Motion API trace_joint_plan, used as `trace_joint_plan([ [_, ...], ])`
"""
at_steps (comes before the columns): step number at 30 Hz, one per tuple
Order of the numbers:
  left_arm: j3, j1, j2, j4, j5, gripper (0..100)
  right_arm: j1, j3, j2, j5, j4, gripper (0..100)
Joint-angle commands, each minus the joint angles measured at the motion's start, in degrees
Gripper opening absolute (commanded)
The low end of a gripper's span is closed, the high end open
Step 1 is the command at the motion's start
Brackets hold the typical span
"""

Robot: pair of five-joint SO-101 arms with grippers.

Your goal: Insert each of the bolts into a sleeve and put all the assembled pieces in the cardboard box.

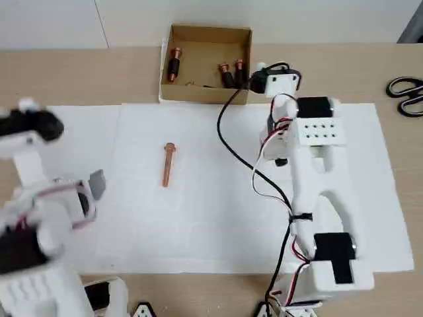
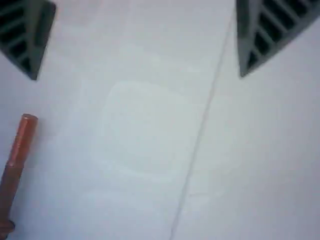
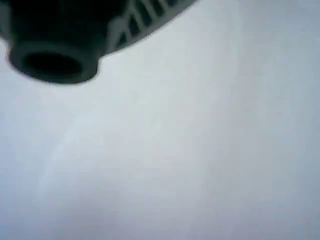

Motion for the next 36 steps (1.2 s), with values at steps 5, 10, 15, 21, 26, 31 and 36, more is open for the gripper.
trace_joint_plan([
  [5,-22.37,8.26,28.48,0.09,-0.26,24,1.54,-2.73,-3.91,0.62,2.95,0.5],
  [10,-28.09,19.43,45.45,-0.26,-0.18,24,1.45,-1.49,-3.82,0.62,2.33,0.5],
  [15,-33.8,22.95,60.75,-2.55,-0.18,24,1.45,-1.49,-3.82,0.62,2.68,0.5],
  [21,-38.11,22.77,74.46,-5.89,3.87,24,1.54,-1.41,-3.82,0.53,2.86,0.5],
  [26,-40.84,23.03,81.32,-7.47,6.24,24,1.54,-1.41,-3.82,0.53,2.86,0.5],
  [31,-40.84,22.77,84.04,-9.67,7.47,24,1.36,1.41,-3.82,0.53,2.07,0.5],
  [36,-40.84,23.21,84.4,-12.22,7.21,15,1.27,3.43,-3.91,0.44,0.31,0.5],
])
